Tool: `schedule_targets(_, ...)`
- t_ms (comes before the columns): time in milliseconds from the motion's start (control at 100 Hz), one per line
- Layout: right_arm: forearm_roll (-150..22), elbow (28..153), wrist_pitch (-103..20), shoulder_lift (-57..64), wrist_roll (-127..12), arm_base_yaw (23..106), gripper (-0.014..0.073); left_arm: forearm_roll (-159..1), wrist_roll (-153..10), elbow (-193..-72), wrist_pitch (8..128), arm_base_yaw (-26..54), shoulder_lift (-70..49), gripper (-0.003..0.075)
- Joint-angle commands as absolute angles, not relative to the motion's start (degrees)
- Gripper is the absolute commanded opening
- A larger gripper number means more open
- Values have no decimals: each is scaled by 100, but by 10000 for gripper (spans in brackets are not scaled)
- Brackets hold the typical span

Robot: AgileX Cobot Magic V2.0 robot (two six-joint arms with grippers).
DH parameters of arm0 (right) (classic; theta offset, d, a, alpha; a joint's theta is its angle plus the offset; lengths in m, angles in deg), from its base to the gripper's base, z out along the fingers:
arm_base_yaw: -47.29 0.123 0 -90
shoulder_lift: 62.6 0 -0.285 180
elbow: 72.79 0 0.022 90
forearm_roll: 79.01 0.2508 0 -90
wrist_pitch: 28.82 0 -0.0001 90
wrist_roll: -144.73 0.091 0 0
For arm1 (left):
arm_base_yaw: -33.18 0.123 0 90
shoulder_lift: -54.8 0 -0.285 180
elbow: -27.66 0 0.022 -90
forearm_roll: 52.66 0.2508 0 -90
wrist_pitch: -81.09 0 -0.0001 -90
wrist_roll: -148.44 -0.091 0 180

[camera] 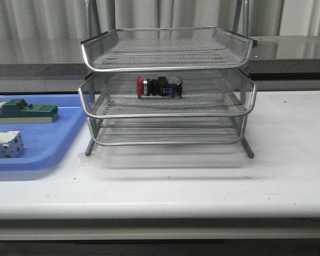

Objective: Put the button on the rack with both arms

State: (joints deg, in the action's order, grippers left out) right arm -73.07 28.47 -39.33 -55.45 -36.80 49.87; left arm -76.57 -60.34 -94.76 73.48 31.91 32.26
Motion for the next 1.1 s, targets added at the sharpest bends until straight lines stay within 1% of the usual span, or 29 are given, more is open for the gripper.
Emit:
schedule_targets(0,-7347,2927,-3460,-5666,-3674,4955,-61,-7696,-5968,-9617,7818,3203,3181,-20)
schedule_targets(110,-7347,2927,-3460,-5666,-3674,4955,-61,-7371,-5686,-9532,7802,3203,3181,-20)
schedule_targets(280,-7347,2927,-3460,-5666,-3674,4955,-61,-5676,-3475,-9237,7793,3192,3436,-20)
schedule_targets(350,-7347,2927,-3460,-5666,-3674,4955,-61,-5134,-2935,-9071,7793,3181,3646,-20)
schedule_targets(480,-7347,2927,-3460,-5666,-3674,4955,-61,-4901,-2853,-8750,7803,3181,4104,-20)
schedule_targets(670,-7347,2927,-3460,-5666,-3674,4955,-61,-4656,-2853,-8180,7803,2965,4930,-20)
schedule_targets(950,-7347,2927,-3460,-5666,-3674,4955,-61,-4621,-2507,-7623,7936,2882,4908,-20)
schedule_targets(1090,-7347,2927,-3460,-5666,-3674,4955,-61,-4621,-2449,-7383,8241,2882,4908,-20)
